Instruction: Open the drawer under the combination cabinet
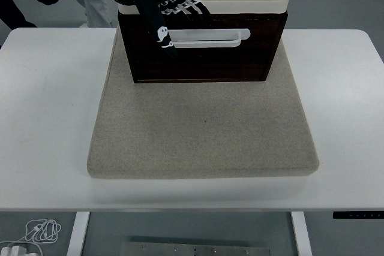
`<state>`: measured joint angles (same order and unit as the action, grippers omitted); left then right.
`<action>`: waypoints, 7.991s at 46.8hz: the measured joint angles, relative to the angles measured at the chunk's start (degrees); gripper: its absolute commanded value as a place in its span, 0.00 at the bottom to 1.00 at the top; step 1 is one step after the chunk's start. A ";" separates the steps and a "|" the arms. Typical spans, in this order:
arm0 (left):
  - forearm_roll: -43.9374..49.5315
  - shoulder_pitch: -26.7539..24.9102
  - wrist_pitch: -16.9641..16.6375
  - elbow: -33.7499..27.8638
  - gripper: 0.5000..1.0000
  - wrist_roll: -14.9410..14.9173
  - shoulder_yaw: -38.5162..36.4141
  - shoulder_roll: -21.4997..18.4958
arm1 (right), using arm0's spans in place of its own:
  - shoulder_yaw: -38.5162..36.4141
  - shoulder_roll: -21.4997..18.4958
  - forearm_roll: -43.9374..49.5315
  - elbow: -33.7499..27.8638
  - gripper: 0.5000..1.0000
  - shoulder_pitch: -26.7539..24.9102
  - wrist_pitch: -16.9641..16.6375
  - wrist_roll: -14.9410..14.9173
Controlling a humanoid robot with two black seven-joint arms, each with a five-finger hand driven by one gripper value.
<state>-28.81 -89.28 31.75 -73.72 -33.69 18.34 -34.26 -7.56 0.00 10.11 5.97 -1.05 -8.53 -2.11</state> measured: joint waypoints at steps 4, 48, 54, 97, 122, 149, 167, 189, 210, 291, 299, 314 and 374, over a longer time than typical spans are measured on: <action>0.00 -0.29 -0.75 0.43 1.00 -0.65 -0.57 0.21 | 0.00 0.00 0.00 0.00 0.85 0.00 0.00 0.00; -0.02 -1.90 -8.03 4.38 1.00 -1.32 -5.03 9.48 | 0.00 0.00 0.00 0.01 0.85 0.00 0.00 -0.01; -0.03 -1.52 -8.10 4.41 1.00 -1.32 -5.03 9.48 | 0.00 0.00 0.00 0.01 0.85 0.00 0.00 -0.01; -0.26 -0.81 -8.20 6.93 1.00 -1.31 -7.34 9.38 | 0.00 0.00 0.00 0.00 0.85 0.00 0.00 0.00; -0.46 0.48 -9.07 7.41 1.00 -1.31 -7.36 10.92 | 0.00 0.00 0.00 0.01 0.85 0.00 0.00 0.00; -0.89 2.07 -9.19 7.99 1.00 -1.30 -7.36 11.94 | 0.00 0.00 0.00 0.00 0.85 0.00 0.00 0.00; -0.90 2.68 -8.11 7.62 1.00 -1.31 -7.38 11.94 | 0.00 0.00 0.00 -0.01 0.85 0.00 0.00 0.00; -0.34 2.53 -4.86 7.41 1.00 -1.31 -6.65 11.41 | 0.00 0.00 0.00 0.01 0.85 0.00 0.00 0.00; -0.09 2.00 -3.92 6.03 1.00 -1.31 -6.64 11.54 | 0.00 0.00 0.00 0.01 0.85 0.00 0.00 0.00; 0.38 2.34 -1.15 -0.14 1.00 -1.30 -5.57 9.52 | 0.00 0.00 0.00 0.01 0.85 0.00 0.00 0.00; 0.37 2.36 -0.33 -0.63 1.00 -1.30 -5.45 8.96 | 0.00 0.00 0.00 0.01 0.85 0.00 0.00 -0.01; 0.38 2.53 1.09 -1.57 1.00 -1.30 -5.35 8.40 | 0.00 0.00 0.00 0.01 0.85 0.00 0.00 0.00; -1.56 2.08 2.19 -3.38 1.00 -1.32 -2.88 8.45 | 0.00 0.00 0.00 0.01 0.85 0.00 0.00 0.00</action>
<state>-30.37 -87.20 33.94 -77.10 -35.01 15.46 -25.82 -7.56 0.00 10.11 5.98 -1.05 -8.53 -2.11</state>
